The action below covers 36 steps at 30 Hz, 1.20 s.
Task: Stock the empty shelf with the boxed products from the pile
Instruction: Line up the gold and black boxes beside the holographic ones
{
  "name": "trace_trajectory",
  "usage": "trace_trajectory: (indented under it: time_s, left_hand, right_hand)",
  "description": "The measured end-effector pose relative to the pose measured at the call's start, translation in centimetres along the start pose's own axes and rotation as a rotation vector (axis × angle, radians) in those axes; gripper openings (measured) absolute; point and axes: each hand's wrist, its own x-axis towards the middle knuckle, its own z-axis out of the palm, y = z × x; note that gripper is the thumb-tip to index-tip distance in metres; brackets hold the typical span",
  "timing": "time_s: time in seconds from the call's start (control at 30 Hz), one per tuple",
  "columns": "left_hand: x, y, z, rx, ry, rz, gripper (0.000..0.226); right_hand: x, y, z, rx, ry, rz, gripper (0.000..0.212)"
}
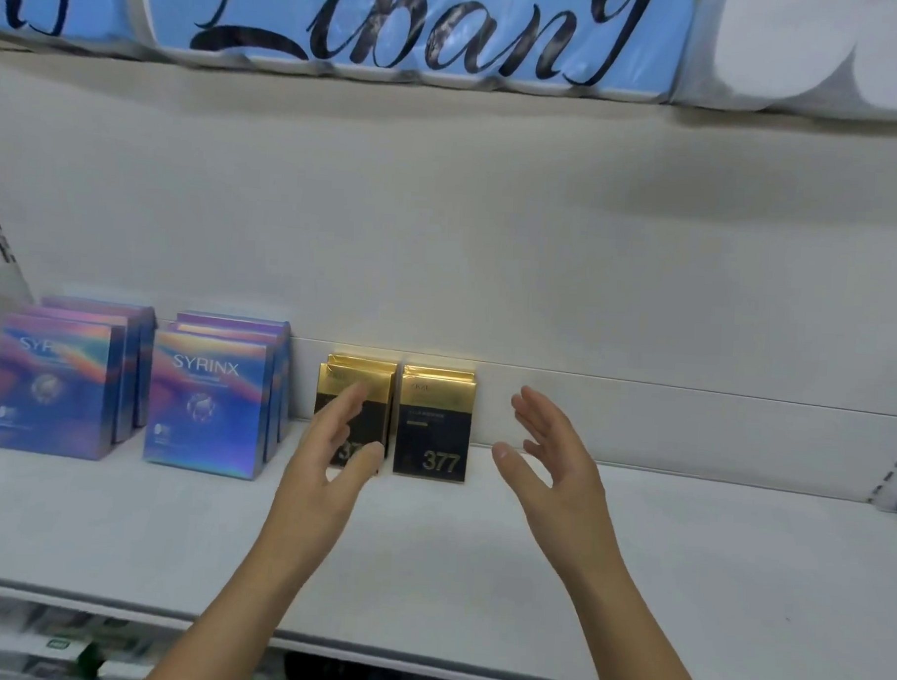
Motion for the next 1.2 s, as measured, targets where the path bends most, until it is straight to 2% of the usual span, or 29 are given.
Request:
trace_trajectory:
  time_s: [0.13, 0.33, 0.43, 0.8, 1.0, 1.2]
  left_hand:
    - [-3.2, 2.2, 2.2, 0.013, -0.038, 0.017, 0.071]
    - [-6.7, 3.6, 4.4, -0.008, -0.109, 0.028, 0.063]
    - [-7.7, 4.9, 5.2, -0.037, -0.175, 0.068, 0.068]
    - [-15.5, 7.9, 9.5, -0.254, -0.520, 0.141, 0.063]
    - [-23.4, 13.4, 17.1, -0.415, -0.788, 0.175, 0.065]
    - [-32.3, 18.3, 26.7, -0.478, -0.914, 0.203, 0.070]
  right_hand:
    - [-2.3, -0.5, -2.2, 0.017, -0.039, -0.042, 0.063]
    - [-7.0, -0.6, -5.2, 0.054, -0.005, -0.029, 0.057]
    - [-9.6, -1.3, -6.6, 0.045, 0.067, -0.020, 0.058]
    - [-23.5, -4.9, -9.2, -0.020, 0.358, 0.110, 0.058]
    - [-33.4, -7.0, -17.4, -0.076, 0.601, 0.136, 0.058]
    - [-42.1, -6.8, -26.9, -0.086, 0.716, 0.169, 0.057]
